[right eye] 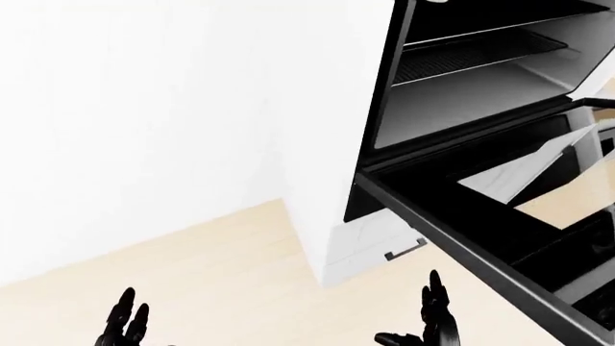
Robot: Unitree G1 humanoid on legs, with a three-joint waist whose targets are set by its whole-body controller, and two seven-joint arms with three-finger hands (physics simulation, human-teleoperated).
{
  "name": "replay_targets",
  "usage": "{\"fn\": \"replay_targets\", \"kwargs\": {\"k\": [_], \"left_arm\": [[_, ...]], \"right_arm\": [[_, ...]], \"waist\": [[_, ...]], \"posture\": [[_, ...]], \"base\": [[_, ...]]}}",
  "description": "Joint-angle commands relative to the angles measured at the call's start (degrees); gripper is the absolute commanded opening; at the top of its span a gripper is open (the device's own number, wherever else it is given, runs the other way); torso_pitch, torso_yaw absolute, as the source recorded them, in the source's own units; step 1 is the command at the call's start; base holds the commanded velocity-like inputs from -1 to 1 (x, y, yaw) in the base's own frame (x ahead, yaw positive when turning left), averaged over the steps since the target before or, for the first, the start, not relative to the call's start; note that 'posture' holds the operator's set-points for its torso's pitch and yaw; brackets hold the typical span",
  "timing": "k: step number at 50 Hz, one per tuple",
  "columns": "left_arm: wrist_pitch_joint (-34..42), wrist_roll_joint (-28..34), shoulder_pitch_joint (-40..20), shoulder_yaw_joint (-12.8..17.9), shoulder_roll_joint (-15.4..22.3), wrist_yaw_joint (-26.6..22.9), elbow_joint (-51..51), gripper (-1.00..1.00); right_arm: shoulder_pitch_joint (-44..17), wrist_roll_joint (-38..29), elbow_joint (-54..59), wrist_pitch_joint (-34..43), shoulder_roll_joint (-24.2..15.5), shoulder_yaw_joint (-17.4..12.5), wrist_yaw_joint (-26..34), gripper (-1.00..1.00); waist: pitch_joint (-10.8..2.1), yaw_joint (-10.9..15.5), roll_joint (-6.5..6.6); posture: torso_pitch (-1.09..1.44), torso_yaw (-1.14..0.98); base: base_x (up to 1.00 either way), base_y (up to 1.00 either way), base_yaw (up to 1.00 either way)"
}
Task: Close the oven door.
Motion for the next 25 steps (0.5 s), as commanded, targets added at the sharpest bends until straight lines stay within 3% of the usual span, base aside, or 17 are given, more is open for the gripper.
{"fn": "replay_targets", "kwargs": {"k": [1, 8, 9, 11, 17, 25], "left_arm": [[-1.5, -0.2, -0.5, 0.3, 0.7, -0.1, -1.1, 1.0], [-1.5, -0.3, -0.4, 0.3, 0.7, -0.1, -1.2, 1.0], [-1.5, -0.3, -0.4, 0.3, 0.7, -0.2, -1.2, 1.0], [-1.4, -0.3, -0.4, 0.3, 0.7, -0.2, -1.2, 1.0], [-0.3, 1.6, 0.0, -0.8, 0.5, 1.4, -0.5, 1.0], [0.8, 2.7, 1.7, 0.1, -0.1, 0.9, 0.6, 1.0]], "right_arm": [[-0.4, 0.7, -1.1, -1.8, -1.0, -0.1, -0.3, 1.0], [-0.3, 1.3, -1.1, -0.9, -1.0, 0.0, 0.1, 1.0], [-0.3, 0.9, -1.0, -0.8, -1.1, 0.3, -0.5, 1.0], [-0.4, 1.2, -1.1, -0.4, -1.0, 0.2, 0.0, 1.0], [-0.2, 1.6, -1.1, 0.0, -1.0, 0.2, 0.5, 1.0], [0.2, 1.4, -0.9, 0.6, -1.0, 0.1, 0.1, 1.0]], "waist": [[-0.73, 0.0, 0.09], [-0.89, 0.0, 0.26], [-1.71, -0.1, 0.5], [-0.37, 0.0, 0.73], [0.26, -0.1, 1.26], [0.76, -0.4, 1.62]], "posture": [[0.0, 0.0], [0.0, 0.0], [0.0, 0.0], [0.0, 0.0], [0.0, 0.0], [0.0, 0.0]], "base": [[0.0, 0.0, 0.0], [0.0, 0.0, 0.0], [0.0, 0.0, -0.08], [0.0, 0.0, -0.16], [0.0, 0.0, -0.14], [0.0, 0.0, -0.09]]}}
